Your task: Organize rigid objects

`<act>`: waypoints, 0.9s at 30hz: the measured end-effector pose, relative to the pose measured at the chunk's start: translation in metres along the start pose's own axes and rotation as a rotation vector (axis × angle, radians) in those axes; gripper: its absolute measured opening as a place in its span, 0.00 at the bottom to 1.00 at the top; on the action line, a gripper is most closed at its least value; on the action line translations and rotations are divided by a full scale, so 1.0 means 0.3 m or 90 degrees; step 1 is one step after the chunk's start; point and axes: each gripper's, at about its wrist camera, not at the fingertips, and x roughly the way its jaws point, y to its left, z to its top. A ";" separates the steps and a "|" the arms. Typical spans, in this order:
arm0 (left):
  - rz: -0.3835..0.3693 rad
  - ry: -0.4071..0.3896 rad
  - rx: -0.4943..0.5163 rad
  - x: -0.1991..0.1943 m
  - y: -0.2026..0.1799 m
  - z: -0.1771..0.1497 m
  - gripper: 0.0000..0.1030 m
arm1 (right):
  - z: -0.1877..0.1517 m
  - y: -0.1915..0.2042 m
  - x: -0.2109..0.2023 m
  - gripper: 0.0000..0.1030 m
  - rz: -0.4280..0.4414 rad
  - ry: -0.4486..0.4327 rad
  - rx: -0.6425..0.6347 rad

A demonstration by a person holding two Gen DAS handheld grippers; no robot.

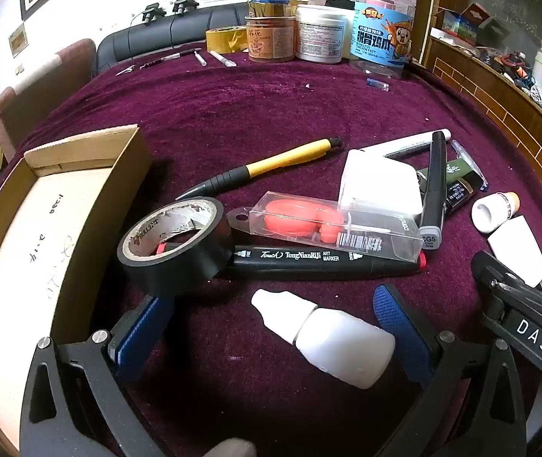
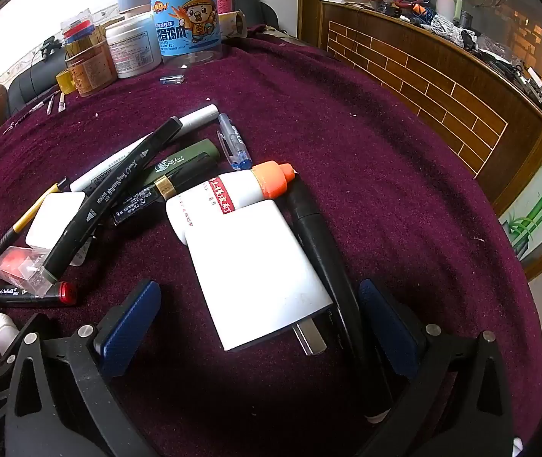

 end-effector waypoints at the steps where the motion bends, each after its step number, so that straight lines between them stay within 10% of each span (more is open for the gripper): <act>1: -0.001 0.000 -0.001 0.000 0.000 0.000 0.99 | 0.000 0.000 0.000 1.00 0.001 0.001 0.001; 27: -0.006 -0.002 -0.004 0.000 0.001 0.000 0.99 | 0.000 0.000 0.000 1.00 0.000 0.000 0.000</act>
